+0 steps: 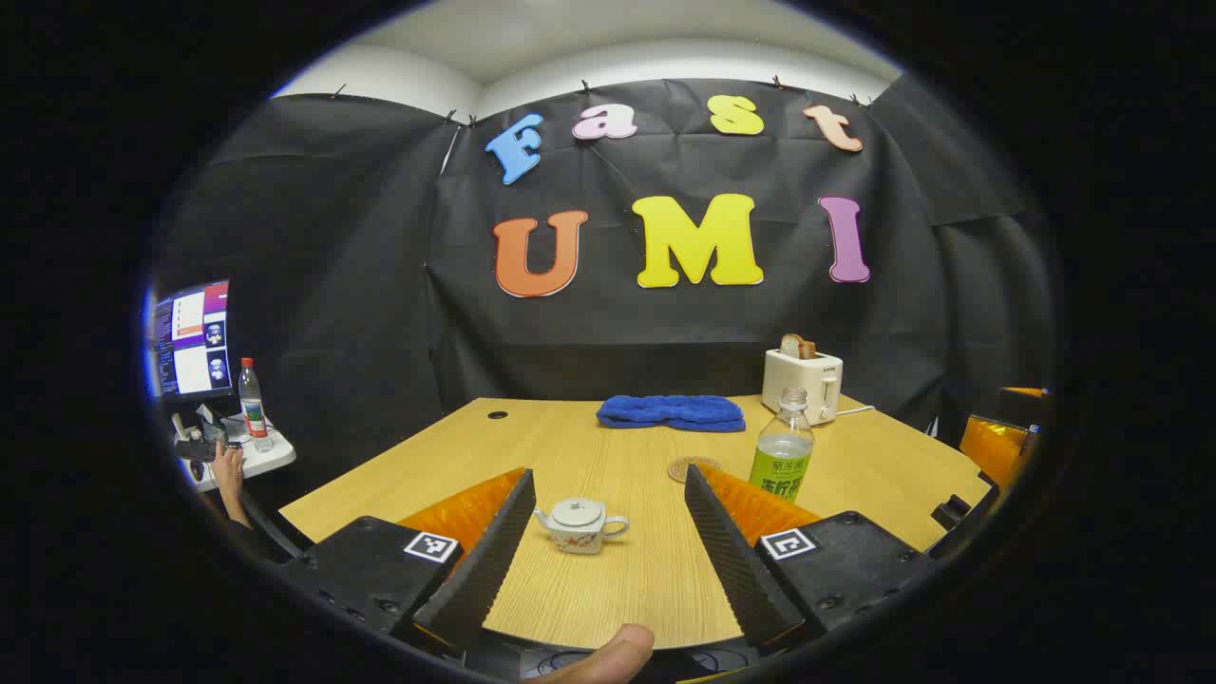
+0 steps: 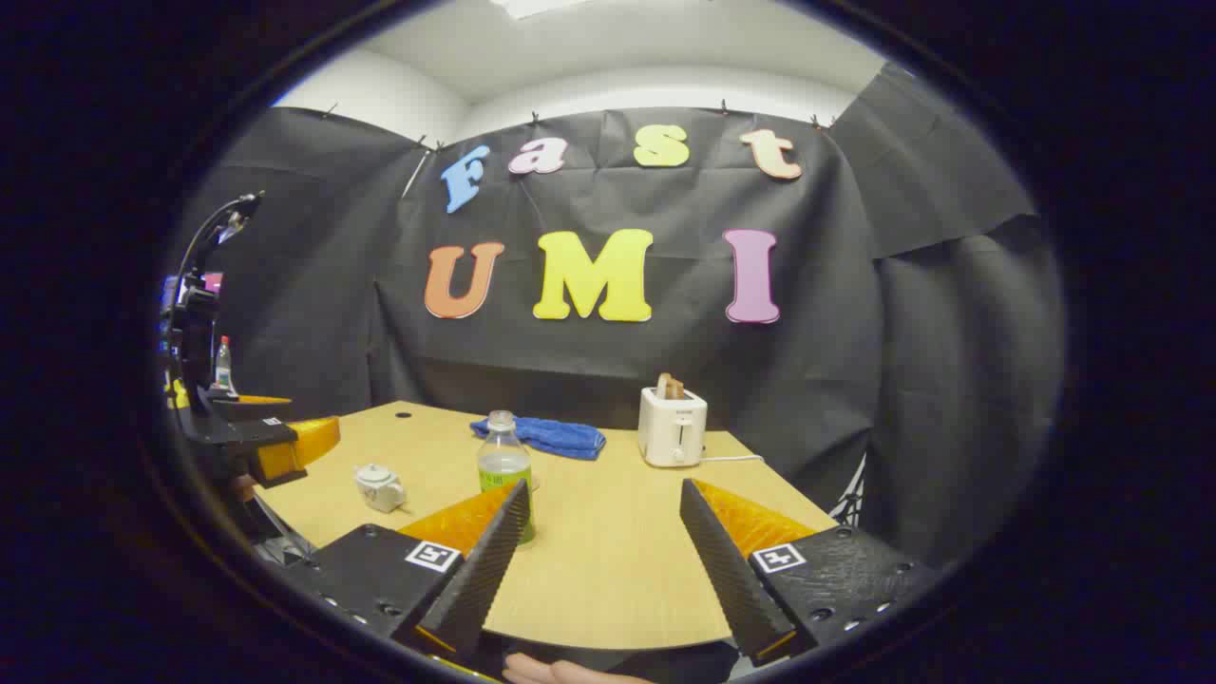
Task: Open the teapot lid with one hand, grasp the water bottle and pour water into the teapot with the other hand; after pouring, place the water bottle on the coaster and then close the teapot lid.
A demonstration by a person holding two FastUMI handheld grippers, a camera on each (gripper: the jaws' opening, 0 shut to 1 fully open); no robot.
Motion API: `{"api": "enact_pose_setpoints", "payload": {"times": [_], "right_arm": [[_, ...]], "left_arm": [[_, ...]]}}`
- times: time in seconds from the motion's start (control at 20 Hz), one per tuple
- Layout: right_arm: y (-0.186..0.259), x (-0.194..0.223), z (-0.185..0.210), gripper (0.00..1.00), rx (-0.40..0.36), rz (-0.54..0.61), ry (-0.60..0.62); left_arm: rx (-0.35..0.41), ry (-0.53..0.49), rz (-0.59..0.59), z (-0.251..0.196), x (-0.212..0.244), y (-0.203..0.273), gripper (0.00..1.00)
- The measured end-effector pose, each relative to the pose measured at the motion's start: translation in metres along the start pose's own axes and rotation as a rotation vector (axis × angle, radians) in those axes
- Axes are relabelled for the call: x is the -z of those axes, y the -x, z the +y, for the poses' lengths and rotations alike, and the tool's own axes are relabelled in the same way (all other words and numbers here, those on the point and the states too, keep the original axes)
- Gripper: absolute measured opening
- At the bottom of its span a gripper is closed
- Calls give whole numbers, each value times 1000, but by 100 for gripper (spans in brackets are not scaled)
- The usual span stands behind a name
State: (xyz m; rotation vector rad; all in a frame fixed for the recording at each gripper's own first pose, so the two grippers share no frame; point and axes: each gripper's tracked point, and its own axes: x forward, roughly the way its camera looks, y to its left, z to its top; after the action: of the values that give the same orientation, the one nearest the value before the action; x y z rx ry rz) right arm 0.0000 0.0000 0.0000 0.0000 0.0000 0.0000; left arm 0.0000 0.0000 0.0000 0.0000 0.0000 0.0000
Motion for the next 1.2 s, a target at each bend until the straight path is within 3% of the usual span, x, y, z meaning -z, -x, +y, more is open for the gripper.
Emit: {"api": "enact_pose_setpoints", "payload": {"times": [1.2], "right_arm": [[-3,8,4,95,-21,25,-19]], "left_arm": [[-13,30,-6,3,1,-7,99]]}}
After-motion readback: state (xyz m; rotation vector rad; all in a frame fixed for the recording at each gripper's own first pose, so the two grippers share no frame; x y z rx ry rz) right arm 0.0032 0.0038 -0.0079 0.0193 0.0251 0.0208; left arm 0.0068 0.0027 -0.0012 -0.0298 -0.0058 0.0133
